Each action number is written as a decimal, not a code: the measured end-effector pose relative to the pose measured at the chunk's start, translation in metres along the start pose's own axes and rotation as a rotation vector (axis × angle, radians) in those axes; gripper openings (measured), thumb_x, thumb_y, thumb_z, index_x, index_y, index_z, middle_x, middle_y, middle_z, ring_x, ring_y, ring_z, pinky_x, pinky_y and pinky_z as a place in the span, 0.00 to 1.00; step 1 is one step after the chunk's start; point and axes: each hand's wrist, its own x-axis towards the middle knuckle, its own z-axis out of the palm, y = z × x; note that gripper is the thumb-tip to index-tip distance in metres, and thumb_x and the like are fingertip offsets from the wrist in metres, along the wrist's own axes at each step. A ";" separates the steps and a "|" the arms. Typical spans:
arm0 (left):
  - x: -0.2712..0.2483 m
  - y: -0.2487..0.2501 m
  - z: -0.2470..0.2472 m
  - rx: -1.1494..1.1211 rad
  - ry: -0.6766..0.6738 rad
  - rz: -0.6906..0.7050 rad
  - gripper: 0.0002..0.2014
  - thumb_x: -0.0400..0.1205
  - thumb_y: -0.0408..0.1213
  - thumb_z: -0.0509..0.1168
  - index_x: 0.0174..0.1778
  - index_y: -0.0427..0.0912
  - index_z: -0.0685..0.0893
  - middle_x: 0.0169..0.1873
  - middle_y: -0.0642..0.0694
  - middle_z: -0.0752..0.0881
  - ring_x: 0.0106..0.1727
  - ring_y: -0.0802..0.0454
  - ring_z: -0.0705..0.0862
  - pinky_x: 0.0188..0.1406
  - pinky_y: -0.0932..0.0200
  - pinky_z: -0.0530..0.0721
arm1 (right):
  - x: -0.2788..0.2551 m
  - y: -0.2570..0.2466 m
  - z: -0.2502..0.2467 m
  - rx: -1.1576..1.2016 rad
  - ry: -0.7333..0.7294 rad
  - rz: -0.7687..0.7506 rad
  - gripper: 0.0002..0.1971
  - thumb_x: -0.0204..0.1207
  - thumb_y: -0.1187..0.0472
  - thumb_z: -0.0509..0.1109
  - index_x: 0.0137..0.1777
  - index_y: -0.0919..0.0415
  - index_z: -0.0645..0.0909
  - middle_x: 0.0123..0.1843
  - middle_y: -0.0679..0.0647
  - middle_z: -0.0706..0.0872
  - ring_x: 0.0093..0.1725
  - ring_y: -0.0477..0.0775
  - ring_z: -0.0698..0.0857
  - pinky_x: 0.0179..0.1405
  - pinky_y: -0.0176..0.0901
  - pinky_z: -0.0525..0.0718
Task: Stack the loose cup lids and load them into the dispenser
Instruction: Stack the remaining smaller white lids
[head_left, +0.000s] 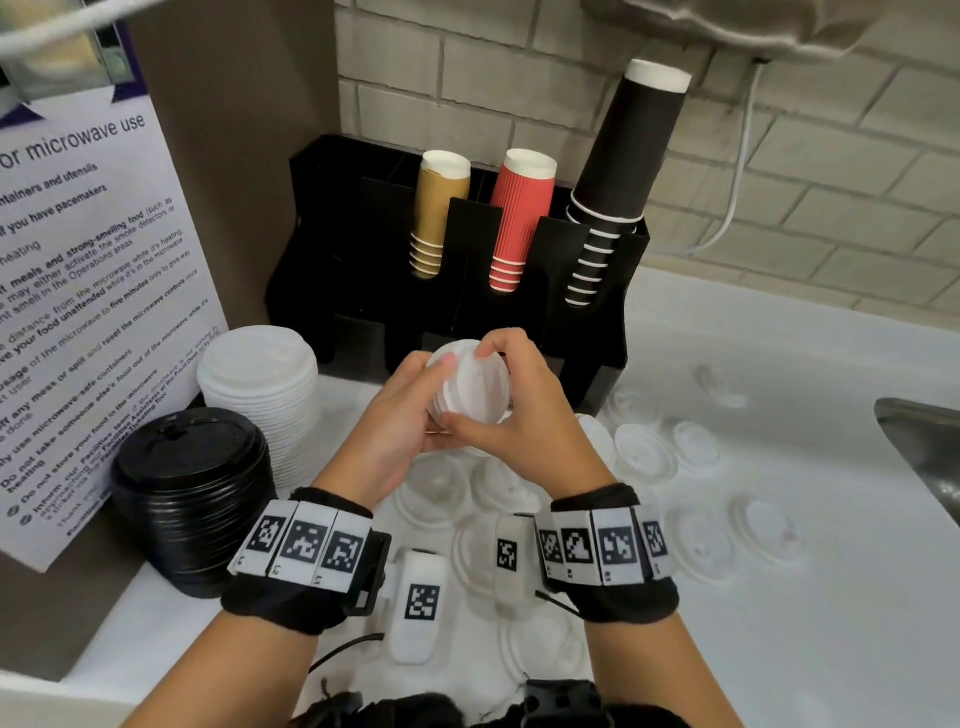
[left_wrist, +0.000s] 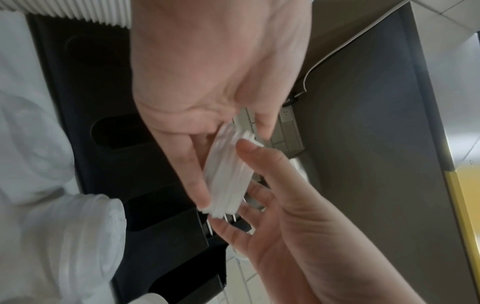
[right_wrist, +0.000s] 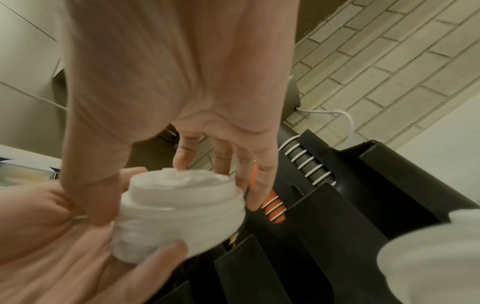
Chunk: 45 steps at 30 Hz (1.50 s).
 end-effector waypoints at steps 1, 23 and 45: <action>0.000 0.000 0.000 0.045 -0.020 0.002 0.13 0.87 0.47 0.59 0.60 0.45 0.81 0.55 0.37 0.89 0.57 0.39 0.88 0.60 0.36 0.86 | 0.000 0.001 0.000 -0.003 -0.004 -0.001 0.31 0.64 0.54 0.83 0.62 0.52 0.70 0.61 0.49 0.77 0.60 0.47 0.78 0.52 0.32 0.78; 0.004 0.011 -0.028 -0.482 0.105 0.063 0.13 0.81 0.38 0.60 0.59 0.55 0.80 0.56 0.45 0.78 0.53 0.49 0.79 0.42 0.52 0.84 | 0.034 -0.003 0.000 -0.319 -0.429 0.123 0.13 0.79 0.55 0.71 0.59 0.61 0.82 0.59 0.58 0.84 0.56 0.53 0.83 0.60 0.49 0.82; -0.004 0.017 -0.030 -0.169 0.086 0.097 0.13 0.74 0.46 0.61 0.54 0.54 0.81 0.53 0.43 0.79 0.52 0.48 0.79 0.40 0.53 0.78 | 0.020 -0.003 -0.015 0.290 -0.268 0.236 0.22 0.73 0.64 0.75 0.65 0.48 0.75 0.56 0.49 0.81 0.53 0.51 0.85 0.47 0.41 0.88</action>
